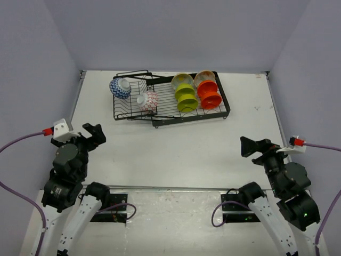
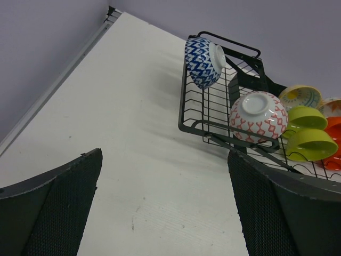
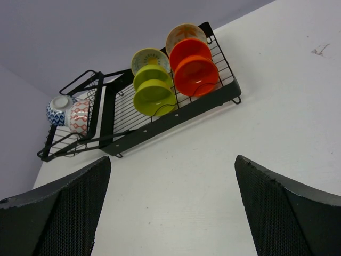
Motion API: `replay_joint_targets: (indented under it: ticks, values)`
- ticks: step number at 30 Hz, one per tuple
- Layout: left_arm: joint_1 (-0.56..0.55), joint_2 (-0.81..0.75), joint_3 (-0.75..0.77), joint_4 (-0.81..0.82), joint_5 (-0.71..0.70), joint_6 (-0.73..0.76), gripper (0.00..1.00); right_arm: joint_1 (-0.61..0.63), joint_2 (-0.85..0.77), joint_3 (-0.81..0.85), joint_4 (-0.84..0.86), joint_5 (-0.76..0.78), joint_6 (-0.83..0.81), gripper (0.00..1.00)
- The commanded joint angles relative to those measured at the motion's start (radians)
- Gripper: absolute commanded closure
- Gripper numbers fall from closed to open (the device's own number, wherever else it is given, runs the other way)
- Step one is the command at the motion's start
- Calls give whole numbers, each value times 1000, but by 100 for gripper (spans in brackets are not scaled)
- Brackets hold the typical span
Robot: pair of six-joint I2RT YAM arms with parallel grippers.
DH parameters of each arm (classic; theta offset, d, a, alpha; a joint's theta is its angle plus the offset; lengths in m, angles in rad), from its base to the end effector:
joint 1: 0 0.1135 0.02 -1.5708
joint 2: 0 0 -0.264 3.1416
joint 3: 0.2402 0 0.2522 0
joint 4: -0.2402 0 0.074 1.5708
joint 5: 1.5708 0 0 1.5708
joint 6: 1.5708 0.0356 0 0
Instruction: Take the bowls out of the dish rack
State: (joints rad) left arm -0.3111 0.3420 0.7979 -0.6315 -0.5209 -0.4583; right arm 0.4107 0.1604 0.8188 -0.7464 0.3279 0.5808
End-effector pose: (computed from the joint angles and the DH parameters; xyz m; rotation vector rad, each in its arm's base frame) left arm 0.0702 -0.0040 0.3454 -0.4986 1.6506 -0.1136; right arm 0.0263 -0.0010 0.3435 0.3910 1.6301 0.4808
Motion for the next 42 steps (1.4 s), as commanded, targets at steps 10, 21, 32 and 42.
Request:
replay_joint_targets:
  ticks: [10,21,32,42]
  values:
    - [-8,-58,-9,39,15,3,0,4,126,-119,338,-168,37,1]
    - [-19,-49,-14,49,41,12,0,-176,826,20,669,-273,485,1]
    - [-19,-20,-19,62,64,20,0,-179,1168,60,898,-129,703,7]
    - [-19,-26,-19,65,70,23,0,-197,1407,141,1007,-170,731,16]
